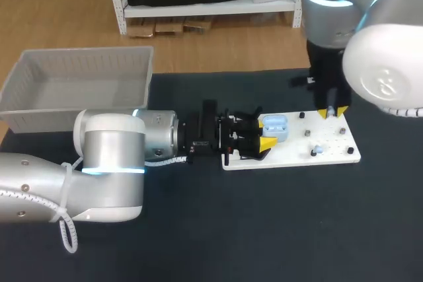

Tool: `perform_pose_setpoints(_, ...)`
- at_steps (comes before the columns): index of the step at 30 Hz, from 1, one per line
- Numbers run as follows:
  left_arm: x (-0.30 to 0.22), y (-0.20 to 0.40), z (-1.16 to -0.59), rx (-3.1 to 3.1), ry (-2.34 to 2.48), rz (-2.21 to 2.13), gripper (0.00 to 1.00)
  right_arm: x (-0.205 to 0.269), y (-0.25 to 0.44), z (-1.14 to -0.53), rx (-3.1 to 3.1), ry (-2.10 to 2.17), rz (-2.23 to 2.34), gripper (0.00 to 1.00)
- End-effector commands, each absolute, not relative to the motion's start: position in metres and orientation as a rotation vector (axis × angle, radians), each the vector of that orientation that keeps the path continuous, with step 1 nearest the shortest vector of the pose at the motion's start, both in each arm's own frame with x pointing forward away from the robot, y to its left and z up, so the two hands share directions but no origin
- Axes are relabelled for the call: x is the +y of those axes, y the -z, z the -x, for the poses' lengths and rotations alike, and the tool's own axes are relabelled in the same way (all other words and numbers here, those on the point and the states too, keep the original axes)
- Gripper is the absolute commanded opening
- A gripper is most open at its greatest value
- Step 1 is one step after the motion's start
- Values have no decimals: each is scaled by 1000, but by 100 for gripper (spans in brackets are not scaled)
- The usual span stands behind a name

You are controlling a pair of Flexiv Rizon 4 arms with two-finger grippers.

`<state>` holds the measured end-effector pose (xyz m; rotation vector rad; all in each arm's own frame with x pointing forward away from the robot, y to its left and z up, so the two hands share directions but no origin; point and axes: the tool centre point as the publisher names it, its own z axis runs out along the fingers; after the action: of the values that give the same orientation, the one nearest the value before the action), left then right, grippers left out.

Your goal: Pick up each earbud case from the left stands, insert the matching earbuds, close the lid, and place the case in the box.

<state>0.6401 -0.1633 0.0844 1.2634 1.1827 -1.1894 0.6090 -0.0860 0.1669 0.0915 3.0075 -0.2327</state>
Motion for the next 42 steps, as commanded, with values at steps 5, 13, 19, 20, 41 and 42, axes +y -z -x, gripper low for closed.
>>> perform_pose_setpoints(5, -163, -84, -641, 1182, 1193, -1265, 0, -52, -169, -612, 3054, 341, -500, 0)
perform_pose_setpoints(13, -163, -84, -641, 1182, 1193, -1265, 0, -44, -165, -614, 3058, 355, -660, 0)
perform_pose_setpoints(19, -163, -84, -641, 1182, 1193, -1265, 0, -44, -163, -614, 3071, 340, -665, 0)
perform_pose_setpoints(20, -163, -84, -641, 1182, 1193, -1265, 0, -44, -163, -614, 3071, 340, -665, 0)
perform_pose_setpoints(41, -163, -84, -641, 1182, 1193, -1265, 0, -27, -170, -609, 3030, 291, -869, 0)
perform_pose_setpoints(42, -163, -84, -641, 1182, 1193, -1265, 0, -27, -170, -609, 3031, 291, -876, 0)
